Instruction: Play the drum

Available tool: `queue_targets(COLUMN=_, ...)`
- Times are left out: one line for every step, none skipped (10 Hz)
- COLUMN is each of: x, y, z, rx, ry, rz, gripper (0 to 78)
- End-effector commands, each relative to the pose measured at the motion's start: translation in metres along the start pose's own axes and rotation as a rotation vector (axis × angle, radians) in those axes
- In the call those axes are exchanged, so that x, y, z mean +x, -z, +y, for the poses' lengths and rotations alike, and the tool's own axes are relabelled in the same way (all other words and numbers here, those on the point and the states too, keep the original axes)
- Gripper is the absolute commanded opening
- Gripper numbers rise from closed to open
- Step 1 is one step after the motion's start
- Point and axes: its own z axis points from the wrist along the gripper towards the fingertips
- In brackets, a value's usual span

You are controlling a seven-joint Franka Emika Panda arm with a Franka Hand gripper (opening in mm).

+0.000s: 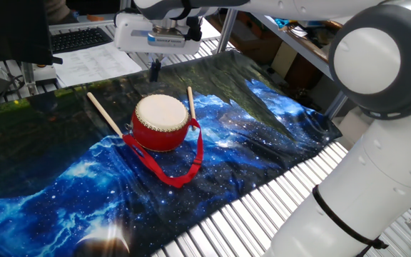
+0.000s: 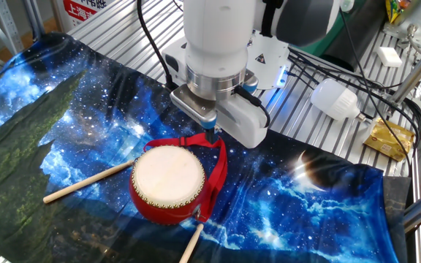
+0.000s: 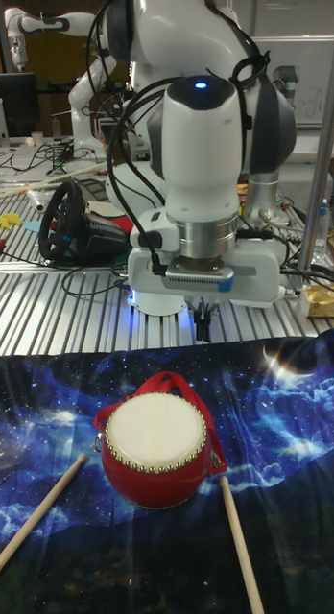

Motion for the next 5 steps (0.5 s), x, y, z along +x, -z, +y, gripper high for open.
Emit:
queue_targets(x=-0.001, y=0.003, z=0.001, rx=-0.013, ry=0.019, rz=0.0, gripper=0.0)
queue_targets(x=-0.002, y=0.003, z=0.001, rx=-0.02, ry=0.028, rz=0.001, gripper=0.0)
queue_targets(x=-0.003, y=-0.001, z=0.004, rx=-0.027, ry=0.04, rz=0.001, gripper=0.0)
queue_targets(x=-0.005, y=-0.006, z=0.007, rx=-0.031, ry=0.042, rz=0.002, gripper=0.0)
queue_targets(x=-0.008, y=-0.014, z=0.012, rx=-0.03, ry=0.04, rz=-0.01, gripper=0.0)
